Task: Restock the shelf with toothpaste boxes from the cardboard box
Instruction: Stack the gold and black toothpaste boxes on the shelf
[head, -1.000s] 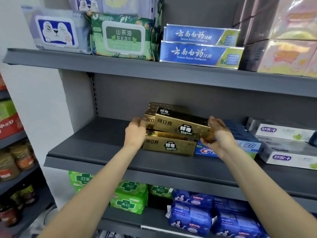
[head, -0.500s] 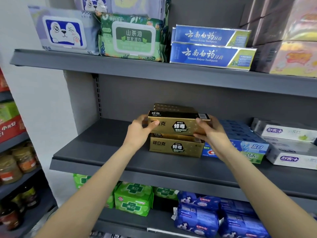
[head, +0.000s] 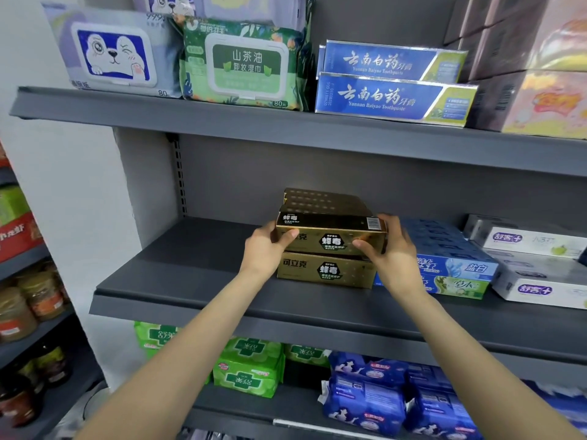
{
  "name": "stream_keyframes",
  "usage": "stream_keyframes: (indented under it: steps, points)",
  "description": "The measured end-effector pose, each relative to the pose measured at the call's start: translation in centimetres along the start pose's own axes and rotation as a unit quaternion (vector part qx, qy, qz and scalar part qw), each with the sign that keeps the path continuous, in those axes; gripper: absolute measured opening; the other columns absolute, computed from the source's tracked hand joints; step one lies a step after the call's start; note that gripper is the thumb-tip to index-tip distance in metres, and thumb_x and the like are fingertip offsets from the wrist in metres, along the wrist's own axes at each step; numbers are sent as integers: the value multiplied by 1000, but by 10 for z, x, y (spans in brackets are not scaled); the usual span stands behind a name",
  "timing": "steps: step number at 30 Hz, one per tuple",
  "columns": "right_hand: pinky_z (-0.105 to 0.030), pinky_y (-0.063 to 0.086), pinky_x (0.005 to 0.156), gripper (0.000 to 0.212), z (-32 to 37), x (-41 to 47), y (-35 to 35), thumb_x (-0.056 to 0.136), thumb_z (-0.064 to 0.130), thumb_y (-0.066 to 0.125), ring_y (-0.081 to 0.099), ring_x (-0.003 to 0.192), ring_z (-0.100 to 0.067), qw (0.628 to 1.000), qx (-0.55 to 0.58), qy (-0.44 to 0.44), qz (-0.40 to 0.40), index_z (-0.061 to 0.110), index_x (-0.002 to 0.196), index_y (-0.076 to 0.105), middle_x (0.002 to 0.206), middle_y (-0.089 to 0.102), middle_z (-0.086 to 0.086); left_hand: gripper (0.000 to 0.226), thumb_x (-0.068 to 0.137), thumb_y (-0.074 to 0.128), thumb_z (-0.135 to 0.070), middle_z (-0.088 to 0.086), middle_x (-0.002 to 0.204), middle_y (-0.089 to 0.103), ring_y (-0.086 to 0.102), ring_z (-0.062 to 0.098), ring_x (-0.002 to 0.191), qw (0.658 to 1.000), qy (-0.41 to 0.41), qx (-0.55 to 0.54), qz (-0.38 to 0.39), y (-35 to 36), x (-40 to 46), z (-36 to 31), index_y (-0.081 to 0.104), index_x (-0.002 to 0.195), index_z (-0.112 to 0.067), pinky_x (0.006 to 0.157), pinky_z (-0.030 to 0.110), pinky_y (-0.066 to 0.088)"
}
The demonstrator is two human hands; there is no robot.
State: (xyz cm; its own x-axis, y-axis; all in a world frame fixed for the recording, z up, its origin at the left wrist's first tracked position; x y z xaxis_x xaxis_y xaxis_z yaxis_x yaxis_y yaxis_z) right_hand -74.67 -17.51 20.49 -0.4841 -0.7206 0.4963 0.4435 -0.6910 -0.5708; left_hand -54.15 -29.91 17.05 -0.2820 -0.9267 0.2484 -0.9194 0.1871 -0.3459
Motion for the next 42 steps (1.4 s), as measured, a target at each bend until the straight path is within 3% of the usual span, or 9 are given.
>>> stream_keyframes:
  steps: [10,16,18,20,23,29,35,38,42]
  points:
    - [-44,43,98,59,-17,5,15,87,47,56,39,124,-31,991,-137,-1,1,19,137,41,134,46,-12,40,90,60,-31,11,124,56,48,25,120,995,16,91,-29,-4,5,-5,53,124,-12,99,34,40]
    - [-42,47,92,56,0,2,13,85,34,65,40,124,-29,986,-151,-65,-37,14,133,47,135,41,-11,73,83,70,-19,9,141,36,41,25,129,991,66,114,-6,3,4,-17,28,142,-20,105,32,36]
    - [-43,47,93,58,16,1,14,81,30,70,44,120,-30,969,-200,-134,-49,14,132,50,134,46,-11,75,82,70,-22,5,145,27,36,25,131,974,115,193,-7,6,3,-25,27,143,-28,106,37,35]
    - [-41,40,100,64,24,2,27,80,34,69,43,123,-27,953,-256,-164,2,19,137,44,137,44,-5,71,84,66,-31,-1,150,21,29,24,133,930,175,323,-6,11,0,-35,27,143,-33,107,41,32]
    - [-34,30,109,70,21,5,41,82,40,66,38,127,-22,945,-291,-135,60,26,142,34,142,37,1,62,88,58,-39,-3,145,31,31,22,131,883,216,416,15,18,2,-39,28,143,-34,103,38,31]
    - [-34,9,118,69,29,7,46,81,35,67,34,136,-25,930,-349,-97,66,25,140,32,143,37,-3,61,89,56,-40,3,140,39,35,28,127,853,222,470,30,23,11,-42,29,142,-28,104,40,28]
    - [-36,12,118,66,47,-7,47,84,21,63,27,140,-27,933,-346,-78,67,17,142,32,148,32,-9,57,89,56,-29,6,140,39,36,27,128,837,233,494,48,19,-1,-56,32,140,-20,103,40,29]
    - [-38,26,114,65,72,-31,36,80,14,69,35,135,-28,946,-304,-109,21,15,138,40,144,40,-10,48,89,52,-19,6,138,45,43,26,125,842,259,473,7,0,-28,-71,42,135,-15,98,39,34]
    - [-33,38,103,45,104,-78,36,85,13,63,46,121,-24,960,-239,-141,25,13,128,50,129,53,-7,24,83,52,-13,6,101,64,61,28,91,842,353,403,-54,-28,-87,-86,64,104,-12,74,38,47]
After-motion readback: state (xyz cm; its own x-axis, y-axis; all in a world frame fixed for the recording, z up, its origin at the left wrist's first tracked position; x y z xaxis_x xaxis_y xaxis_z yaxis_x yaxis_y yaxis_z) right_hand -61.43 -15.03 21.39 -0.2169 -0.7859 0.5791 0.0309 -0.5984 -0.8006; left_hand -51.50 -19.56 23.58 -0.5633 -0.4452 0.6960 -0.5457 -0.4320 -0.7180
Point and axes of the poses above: each hand's wrist, its own x-axis towards the middle knuckle, its own y-axis out of the palm, z = x × y, the point moved 10 cm from there along x, towards the middle knuckle
